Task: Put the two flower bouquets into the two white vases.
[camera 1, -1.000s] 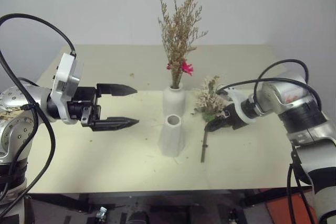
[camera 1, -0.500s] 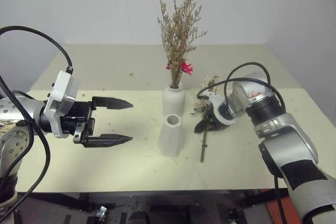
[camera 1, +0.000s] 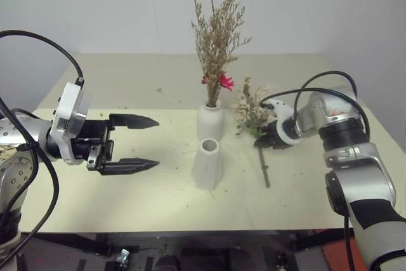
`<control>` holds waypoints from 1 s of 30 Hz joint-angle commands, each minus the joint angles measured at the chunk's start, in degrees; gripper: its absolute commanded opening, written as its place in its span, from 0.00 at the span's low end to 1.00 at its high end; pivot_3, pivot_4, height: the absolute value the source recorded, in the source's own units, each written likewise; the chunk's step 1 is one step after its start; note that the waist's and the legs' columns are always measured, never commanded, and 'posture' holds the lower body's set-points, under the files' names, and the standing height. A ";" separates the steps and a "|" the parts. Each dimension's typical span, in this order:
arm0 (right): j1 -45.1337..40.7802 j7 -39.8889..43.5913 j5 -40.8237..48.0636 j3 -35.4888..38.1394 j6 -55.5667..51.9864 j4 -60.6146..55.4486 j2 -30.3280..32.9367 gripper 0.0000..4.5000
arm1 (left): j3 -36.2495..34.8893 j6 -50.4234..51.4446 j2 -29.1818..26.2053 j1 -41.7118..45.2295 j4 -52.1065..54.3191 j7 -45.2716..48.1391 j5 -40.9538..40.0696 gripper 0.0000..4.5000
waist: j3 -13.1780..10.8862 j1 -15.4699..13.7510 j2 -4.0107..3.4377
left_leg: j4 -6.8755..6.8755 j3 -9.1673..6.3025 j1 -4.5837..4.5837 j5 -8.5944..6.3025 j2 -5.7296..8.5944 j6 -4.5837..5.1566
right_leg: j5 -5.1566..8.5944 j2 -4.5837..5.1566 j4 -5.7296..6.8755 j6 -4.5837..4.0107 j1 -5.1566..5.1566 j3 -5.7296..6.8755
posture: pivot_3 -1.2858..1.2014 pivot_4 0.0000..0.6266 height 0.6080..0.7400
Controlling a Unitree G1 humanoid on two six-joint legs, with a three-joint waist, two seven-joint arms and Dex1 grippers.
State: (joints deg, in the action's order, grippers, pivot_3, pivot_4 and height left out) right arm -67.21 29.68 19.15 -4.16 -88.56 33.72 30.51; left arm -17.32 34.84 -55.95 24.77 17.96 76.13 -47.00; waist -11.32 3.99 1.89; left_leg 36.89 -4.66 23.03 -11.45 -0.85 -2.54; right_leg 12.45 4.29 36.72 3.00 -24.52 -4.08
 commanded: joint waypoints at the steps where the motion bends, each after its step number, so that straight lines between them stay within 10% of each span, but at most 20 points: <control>1: 2.40 -5.40 -1.17 10.66 8.57 -6.98 1.56 0.05 | 0.35 -1.52 -0.37 1.70 -1.61 1.23 -0.04 1.00 | 0.00 0.00 0.00 | 0.00 0.00 -0.01 0.00 -0.01 0.00 | 0.00 0.00 0.00 0.00 0.01 0.00 | 0.52 0.24 1.00; 6: 6.56 -15.99 -0.71 24.99 22.79 -17.17 -3.02 0.05 | 1.07 0.14 -0.01 2.32 -2.46 1.70 -1.87 1.00 | 0.00 0.28 0.00 | -0.04 0.01 0.02 0.00 -0.01 0.00 | 0.03 -0.01 -0.01 0.06 -0.03 -0.02 | 0.52 0.24 1.00; 12: 8.22 -8.99 11.44 36.15 33.97 -28.03 -6.13 0.05 | 2.19 0.62 -1.72 2.79 -3.86 3.67 -0.88 1.00 | -0.04 0.26 -0.06 | -0.07 0.01 -0.04 0.00 -0.06 0.01 | 0.03 -0.05 0.03 0.05 -0.03 -0.05 | 0.52 0.24 1.00; 30: 15.49 17.33 32.33 20.05 35.08 -44.32 -4.55 0.05 | -3.24 3.43 -3.70 -4.44 -1.40 -0.26 -2.10 1.00 | -0.06 0.01 -0.09 | -0.07 0.03 -0.15 -0.01 -0.12 0.02 | 0.17 -0.08 0.01 0.24 0.08 -0.04 | 0.52 0.24 1.00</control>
State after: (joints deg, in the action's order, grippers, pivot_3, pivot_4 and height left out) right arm -50.78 45.99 49.19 15.81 -55.11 -8.49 25.91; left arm -18.40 37.86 -58.63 20.10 14.78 76.11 -47.64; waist -11.38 3.99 1.80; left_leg 36.82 -4.64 22.89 -11.46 -0.98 -2.52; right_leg 12.62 4.21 36.73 3.24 -24.45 -4.11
